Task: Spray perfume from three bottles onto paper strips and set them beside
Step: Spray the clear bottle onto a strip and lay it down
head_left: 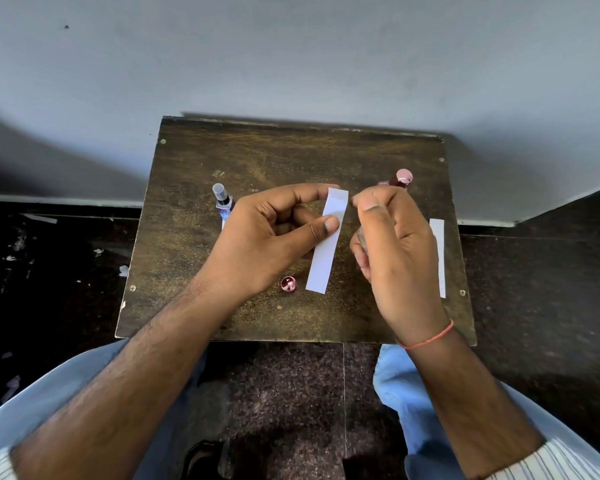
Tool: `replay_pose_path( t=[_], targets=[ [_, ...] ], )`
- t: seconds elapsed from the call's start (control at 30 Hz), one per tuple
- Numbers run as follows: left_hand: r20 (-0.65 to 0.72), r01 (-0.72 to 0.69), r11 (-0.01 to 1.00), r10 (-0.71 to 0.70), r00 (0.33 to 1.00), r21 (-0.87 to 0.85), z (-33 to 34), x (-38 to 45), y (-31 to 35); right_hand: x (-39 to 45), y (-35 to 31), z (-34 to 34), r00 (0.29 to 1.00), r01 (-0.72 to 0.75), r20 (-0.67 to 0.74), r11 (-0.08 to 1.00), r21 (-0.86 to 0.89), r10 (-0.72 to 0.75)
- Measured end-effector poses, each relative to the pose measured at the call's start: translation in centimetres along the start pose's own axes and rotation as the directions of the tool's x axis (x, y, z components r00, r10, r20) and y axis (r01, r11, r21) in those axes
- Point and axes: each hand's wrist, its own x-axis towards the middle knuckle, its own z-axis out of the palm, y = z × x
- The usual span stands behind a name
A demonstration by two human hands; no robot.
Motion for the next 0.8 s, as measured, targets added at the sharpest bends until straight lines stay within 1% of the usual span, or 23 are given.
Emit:
replay_pose_path(
  t=[0.1,0.3,0.57,0.8],
  targets=[
    [0.003,0.01,1.0,-0.01,1.0,0.008,0.31,-0.05,-0.06,0.04,0.13,0.0,1.0,0.022,0.004,0.999,-0.027,-0.022],
    [0.008,0.02,1.0,-0.02,1.0,0.019,0.34,-0.02,-0.14,0.06,0.44,-0.02,1.0,-0.012,0.024,0.999,-0.052,0.013],
    [-0.004,0.007,1.0,-0.007,1.0,0.029,0.13,-0.01,-0.17,0.21,0.14,0.2,1.0,-0.009,-0.019,0.996,-0.089,0.008],
    [-0.001,0.003,1.0,-0.003,1.0,0.03,0.06,0.01,-0.15,0.36,0.31,-0.15,1.0,-0.002,-0.008,0.999,-0.045,0.002]
  ],
)
